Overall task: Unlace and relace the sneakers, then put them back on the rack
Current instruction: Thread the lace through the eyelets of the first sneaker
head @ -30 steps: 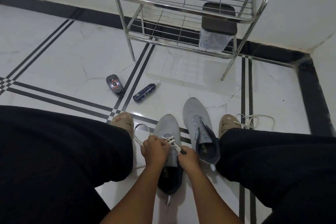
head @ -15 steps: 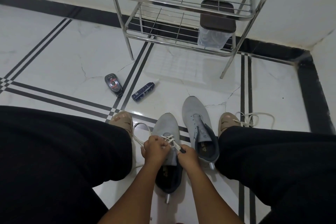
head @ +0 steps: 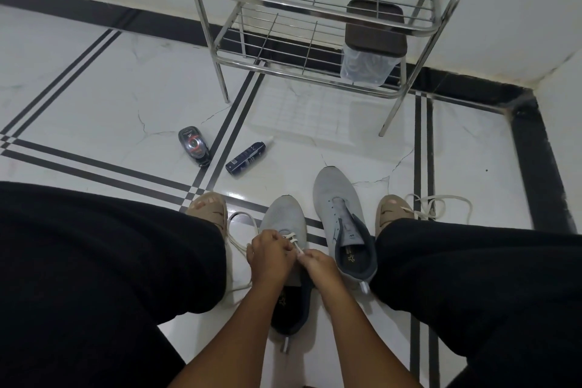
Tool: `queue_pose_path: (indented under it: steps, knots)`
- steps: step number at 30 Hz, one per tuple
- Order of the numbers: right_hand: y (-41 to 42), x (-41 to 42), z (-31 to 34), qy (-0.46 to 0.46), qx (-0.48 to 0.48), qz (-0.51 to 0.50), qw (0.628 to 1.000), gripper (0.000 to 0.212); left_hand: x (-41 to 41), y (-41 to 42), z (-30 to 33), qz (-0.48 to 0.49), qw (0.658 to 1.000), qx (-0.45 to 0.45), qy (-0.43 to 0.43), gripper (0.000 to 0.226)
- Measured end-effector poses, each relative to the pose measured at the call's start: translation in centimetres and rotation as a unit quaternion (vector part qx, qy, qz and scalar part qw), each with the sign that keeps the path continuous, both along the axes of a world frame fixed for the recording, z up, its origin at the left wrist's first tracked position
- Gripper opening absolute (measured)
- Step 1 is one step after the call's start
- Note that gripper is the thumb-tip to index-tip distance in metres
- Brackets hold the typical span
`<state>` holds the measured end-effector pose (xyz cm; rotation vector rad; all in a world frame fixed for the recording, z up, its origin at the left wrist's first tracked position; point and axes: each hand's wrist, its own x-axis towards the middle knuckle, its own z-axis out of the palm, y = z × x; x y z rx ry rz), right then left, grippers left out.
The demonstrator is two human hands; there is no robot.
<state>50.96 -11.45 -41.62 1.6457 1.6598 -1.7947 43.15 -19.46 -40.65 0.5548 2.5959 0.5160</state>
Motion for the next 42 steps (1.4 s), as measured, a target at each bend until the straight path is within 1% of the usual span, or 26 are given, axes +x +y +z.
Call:
queue_pose_path:
  steps: [2, 5, 7, 10, 12, 14, 15, 16, 18, 19, 20, 21, 22, 23, 24, 25, 26, 29, 31, 33, 35, 36, 37, 38, 40, 42]
  knots:
    - [0.3, -0.2, 0.4, -0.002, -0.072, -0.101, 0.992, 0.017, 0.1, 0.2, 0.2, -0.023, 1.000, 0.005, 0.006, 0.018]
    - [0.7, -0.1, -0.3, 0.047, -0.035, -0.144, 0.988, 0.013, 0.5, 0.1, 0.5, -0.057, 0.998, 0.014, 0.007, 0.019]
    - [0.6, -0.4, -0.4, 0.045, -0.008, -0.136, 0.990, 0.012, 1.2, -0.4, 0.9, -0.062, 0.998, 0.015, 0.004, 0.033]
    - [0.9, -1.5, 0.2, -0.011, 0.102, -0.088, 0.991, 0.011, 2.5, -1.7, 1.0, 0.045, 0.998, 0.025, -0.031, 0.059]
    - [2.0, -2.0, 1.6, -0.014, 0.135, -0.150, 0.979, 0.015, 2.7, -2.9, 0.8, 0.114, 0.993, 0.014, -0.034, 0.067]
    - [4.8, -2.2, 3.0, 0.043, 0.086, -0.318, 0.943, 0.022, 2.6, -3.4, 0.6, 0.127, 0.991, 0.005, -0.038, 0.068]
    - [6.7, -2.0, 4.0, 0.089, 0.067, -0.406, 0.907, 0.027, 2.5, -3.4, 0.7, 0.124, 0.992, -0.003, -0.036, 0.067]
    - [8.5, -1.8, 4.8, 0.123, 0.092, -0.474, 0.867, 0.031, 2.5, -3.3, 0.8, 0.118, 0.992, -0.013, -0.035, 0.063]
    - [10.7, -1.4, 7.5, 0.139, 0.251, -0.532, 0.797, 0.032, 2.5, -3.2, 1.2, 0.112, 0.993, -0.019, -0.041, 0.050]
    - [10.9, -1.3, 8.7, 0.149, 0.320, -0.508, 0.785, 0.028, 2.5, -3.3, 1.3, 0.109, 0.993, -0.020, -0.042, 0.039]
    - [10.4, -1.6, 9.8, 0.149, 0.373, -0.440, 0.803, 0.022, 2.4, -3.3, 1.5, 0.099, 0.994, -0.027, -0.041, 0.029]
    - [9.4, -2.1, 10.3, 0.114, 0.410, -0.327, 0.844, 0.019, 2.2, -3.3, 1.5, 0.076, 0.996, -0.042, -0.037, 0.022]
    - [8.2, -2.3, 10.1, 0.051, 0.421, -0.175, 0.888, 0.020, 2.1, -3.1, 1.6, 0.050, 0.997, -0.052, -0.030, 0.021]
    - [6.6, -2.6, 9.0, -0.017, 0.394, -0.017, 0.919, 0.022, 1.9, -2.9, 1.7, 0.029, 0.998, -0.055, -0.021, 0.022]
    - [5.0, -2.5, 7.7, -0.066, 0.351, 0.118, 0.927, 0.023, 1.8, -2.5, 1.8, 0.013, 0.999, -0.045, -0.009, 0.025]
    - [3.7, -2.1, 6.1, -0.095, 0.303, 0.209, 0.925, 0.024, 1.6, -2.2, 2.0, 0.002, 0.999, -0.034, 0.004, 0.025]
    - [2.4, -1.5, 4.6, -0.119, 0.265, 0.255, 0.922, 0.024, 1.5, -1.8, 2.2, -0.010, 0.999, -0.029, 0.017, 0.023]
    - [0.4, 0.0, 2.2, -0.143, 0.228, 0.219, 0.938, 0.023, 1.1, -1.3, 2.1, -0.034, 0.997, -0.052, 0.037, 0.017]
    - [0.6, 0.2, 2.6, -0.128, 0.252, 0.123, 0.951, 0.025, 0.8, -1.5, 2.0, -0.018, 0.997, -0.062, 0.035, 0.017]
    - [2.3, 0.3, 4.2, -0.124, 0.311, -0.081, 0.939, 0.027, 0.4, -1.8, 1.8, 0.004, 0.997, -0.067, 0.028, 0.018]
    - [5.1, 0.5, 5.7, -0.088, 0.327, -0.294, 0.894, 0.025, 0.2, -2.2, 1.9, 0.019, 0.997, -0.071, 0.023, 0.016]
    - [6.2, 0.6, 6.0, -0.070, 0.317, -0.353, 0.878, 0.025, 0.1, -2.3, 2.0, 0.024, 0.997, -0.071, 0.022, 0.016]
    - [6.8, 0.6, 6.1, -0.069, 0.307, -0.362, 0.878, 0.025, 0.1, -2.4, 2.0, 0.025, 0.997, -0.070, 0.020, 0.015]
    - [6.5, 0.3, 6.2, -0.091, 0.316, -0.324, 0.887, 0.025, 0.2, -2.4, 2.1, 0.024, 0.997, -0.067, 0.018, 0.015]
    - [4.8, -0.2, 6.1, -0.118, 0.403, -0.160, 0.893, 0.034, 0.5, -2.4, 2.2, 0.027, 0.998, -0.049, 0.004, 0.016]
    - [2.3, -0.8, 5.2, -0.076, 0.453, 0.050, 0.887, 0.041, 0.6, -2.4, 2.3, 0.046, 0.999, -0.003, -0.027, 0.024]
